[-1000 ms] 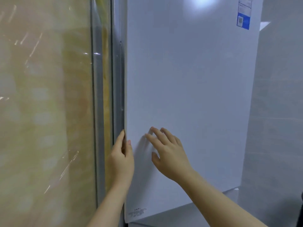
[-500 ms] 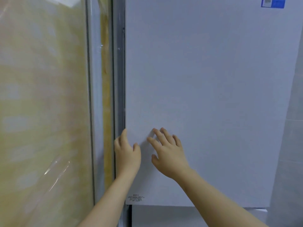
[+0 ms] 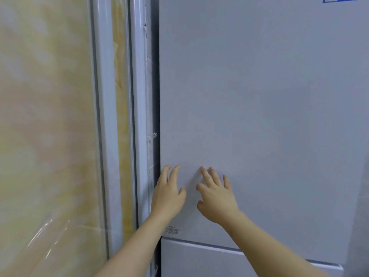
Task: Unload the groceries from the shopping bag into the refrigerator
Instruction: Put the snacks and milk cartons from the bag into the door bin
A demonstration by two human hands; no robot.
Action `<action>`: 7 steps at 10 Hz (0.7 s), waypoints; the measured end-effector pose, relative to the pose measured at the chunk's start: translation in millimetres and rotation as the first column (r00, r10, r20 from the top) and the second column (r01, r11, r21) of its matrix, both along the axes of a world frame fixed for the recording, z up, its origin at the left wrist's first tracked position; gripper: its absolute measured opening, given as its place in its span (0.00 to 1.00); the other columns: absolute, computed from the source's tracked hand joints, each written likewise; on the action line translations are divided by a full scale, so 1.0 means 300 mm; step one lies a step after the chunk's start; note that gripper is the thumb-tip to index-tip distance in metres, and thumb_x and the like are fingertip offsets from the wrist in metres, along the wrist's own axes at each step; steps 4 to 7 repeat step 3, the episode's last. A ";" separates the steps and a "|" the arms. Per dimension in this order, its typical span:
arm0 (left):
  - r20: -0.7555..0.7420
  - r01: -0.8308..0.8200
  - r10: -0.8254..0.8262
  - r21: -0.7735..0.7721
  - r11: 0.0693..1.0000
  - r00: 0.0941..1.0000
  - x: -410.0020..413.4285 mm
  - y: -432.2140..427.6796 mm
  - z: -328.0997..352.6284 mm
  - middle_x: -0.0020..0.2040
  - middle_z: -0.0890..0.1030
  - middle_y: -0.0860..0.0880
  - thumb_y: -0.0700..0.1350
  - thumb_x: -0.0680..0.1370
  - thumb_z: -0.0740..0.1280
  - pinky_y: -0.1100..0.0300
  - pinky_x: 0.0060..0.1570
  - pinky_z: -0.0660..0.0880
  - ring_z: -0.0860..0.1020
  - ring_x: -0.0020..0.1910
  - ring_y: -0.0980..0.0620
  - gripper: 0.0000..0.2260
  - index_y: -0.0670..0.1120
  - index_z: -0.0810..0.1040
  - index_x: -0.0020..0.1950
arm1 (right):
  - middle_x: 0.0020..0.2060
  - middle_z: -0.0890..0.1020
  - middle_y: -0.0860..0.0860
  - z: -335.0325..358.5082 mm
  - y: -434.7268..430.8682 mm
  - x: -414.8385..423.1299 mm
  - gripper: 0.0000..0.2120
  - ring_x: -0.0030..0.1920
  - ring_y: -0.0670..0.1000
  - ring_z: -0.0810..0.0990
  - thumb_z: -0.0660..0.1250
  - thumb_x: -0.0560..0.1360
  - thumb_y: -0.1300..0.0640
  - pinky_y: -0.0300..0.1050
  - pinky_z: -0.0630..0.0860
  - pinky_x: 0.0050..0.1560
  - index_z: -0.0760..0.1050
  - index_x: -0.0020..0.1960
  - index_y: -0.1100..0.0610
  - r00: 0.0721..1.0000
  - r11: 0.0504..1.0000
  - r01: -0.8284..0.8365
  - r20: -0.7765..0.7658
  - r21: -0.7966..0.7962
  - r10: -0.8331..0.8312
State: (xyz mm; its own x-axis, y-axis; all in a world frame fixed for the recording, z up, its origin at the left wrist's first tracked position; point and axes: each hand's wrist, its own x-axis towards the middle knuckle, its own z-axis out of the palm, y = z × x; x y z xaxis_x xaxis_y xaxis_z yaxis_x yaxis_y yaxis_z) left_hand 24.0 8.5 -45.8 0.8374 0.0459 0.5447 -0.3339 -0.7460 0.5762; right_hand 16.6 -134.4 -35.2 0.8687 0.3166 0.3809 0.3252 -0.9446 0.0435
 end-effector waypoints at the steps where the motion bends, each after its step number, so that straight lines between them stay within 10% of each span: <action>1: -0.004 -0.004 0.005 0.056 0.998 1.000 0.008 0.000 -0.003 0.77 0.49 0.53 0.43 0.79 0.60 0.58 0.68 0.61 0.56 0.74 0.51 0.26 0.52 0.56 0.75 | 0.76 0.37 0.53 0.003 0.001 0.004 0.19 0.75 0.56 0.35 0.57 0.78 0.54 0.59 0.39 0.72 0.64 0.69 0.55 1.000 1.000 0.005 -0.010 -0.012 -0.005; 7: 0.053 -0.024 0.016 0.153 0.988 0.998 0.000 -0.007 0.008 0.76 0.52 0.50 0.45 0.79 0.61 0.55 0.69 0.62 0.56 0.74 0.50 0.25 0.50 0.58 0.75 | 0.77 0.49 0.51 0.047 -0.018 -0.028 0.23 0.76 0.52 0.44 0.57 0.78 0.51 0.52 0.43 0.74 0.59 0.73 0.50 0.998 0.988 -0.060 0.011 0.141 0.059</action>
